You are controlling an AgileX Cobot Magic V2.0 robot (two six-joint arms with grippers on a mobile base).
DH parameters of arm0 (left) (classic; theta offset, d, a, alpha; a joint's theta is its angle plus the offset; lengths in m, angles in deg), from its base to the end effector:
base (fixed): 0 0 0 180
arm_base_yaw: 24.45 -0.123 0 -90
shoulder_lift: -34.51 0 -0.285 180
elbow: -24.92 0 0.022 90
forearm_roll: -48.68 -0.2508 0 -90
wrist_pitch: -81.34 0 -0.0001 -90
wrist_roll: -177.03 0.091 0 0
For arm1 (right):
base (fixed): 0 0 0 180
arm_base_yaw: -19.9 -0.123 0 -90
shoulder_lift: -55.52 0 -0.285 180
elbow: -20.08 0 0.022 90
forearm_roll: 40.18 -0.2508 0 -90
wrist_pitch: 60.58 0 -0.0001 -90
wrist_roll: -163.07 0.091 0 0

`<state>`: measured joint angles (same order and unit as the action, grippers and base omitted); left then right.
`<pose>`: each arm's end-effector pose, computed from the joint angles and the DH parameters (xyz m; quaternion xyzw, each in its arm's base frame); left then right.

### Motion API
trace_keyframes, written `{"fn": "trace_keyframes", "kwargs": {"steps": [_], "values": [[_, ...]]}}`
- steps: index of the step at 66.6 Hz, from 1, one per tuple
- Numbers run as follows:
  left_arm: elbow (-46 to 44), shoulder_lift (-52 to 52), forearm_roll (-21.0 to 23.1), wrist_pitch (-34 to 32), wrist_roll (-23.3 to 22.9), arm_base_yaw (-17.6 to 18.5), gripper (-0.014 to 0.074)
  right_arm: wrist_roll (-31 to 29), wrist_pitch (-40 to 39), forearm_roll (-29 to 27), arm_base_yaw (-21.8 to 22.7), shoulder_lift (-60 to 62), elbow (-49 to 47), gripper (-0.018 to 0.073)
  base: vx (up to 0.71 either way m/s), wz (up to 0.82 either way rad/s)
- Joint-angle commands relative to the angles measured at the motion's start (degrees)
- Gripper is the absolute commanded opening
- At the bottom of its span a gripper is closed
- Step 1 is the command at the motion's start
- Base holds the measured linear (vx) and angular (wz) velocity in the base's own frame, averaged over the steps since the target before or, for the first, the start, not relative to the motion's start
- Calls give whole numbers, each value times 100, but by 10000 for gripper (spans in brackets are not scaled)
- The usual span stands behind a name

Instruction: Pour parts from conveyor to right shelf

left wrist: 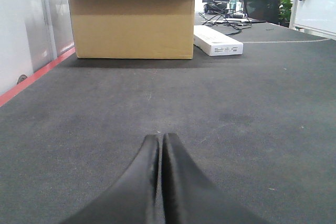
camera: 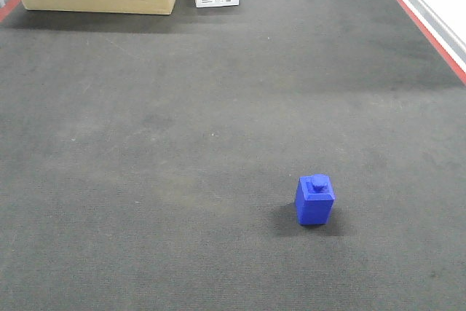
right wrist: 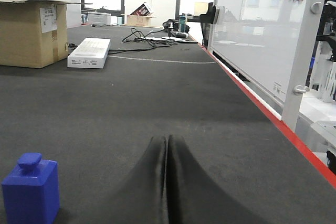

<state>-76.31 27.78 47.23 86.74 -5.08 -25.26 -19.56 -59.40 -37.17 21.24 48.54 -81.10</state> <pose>0.0562 0.0010 0.1965 -0.0100 0.7126 0.0017 0.7015 0.0565 -0.0014 0.2026 -0.0254 0.6877 -0.0445 0.7241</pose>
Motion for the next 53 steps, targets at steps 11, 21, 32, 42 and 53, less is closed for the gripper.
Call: {"fn": "trace_keyframes", "kwargs": {"steps": [11,21,32,42,53], "values": [[-147,21,35,-410,-42,-12,-6,-5,-532,34,5,34,42,-9,0,0],[-145,26,35,-400,-42,-12,-6,74,-993,15,5,34,29,-9,0,0],[-140,30,35,-400,-42,-12,-6,263,-296,-62,5,-55,-443,-9,0,0],[-141,35,35,-400,-42,-12,-6,141,316,-77,5,-663,-1275,-9,0,0],[-141,35,35,-400,-42,-12,-6,146,1299,-104,5,-1757,-2256,-9,0,0]]}}
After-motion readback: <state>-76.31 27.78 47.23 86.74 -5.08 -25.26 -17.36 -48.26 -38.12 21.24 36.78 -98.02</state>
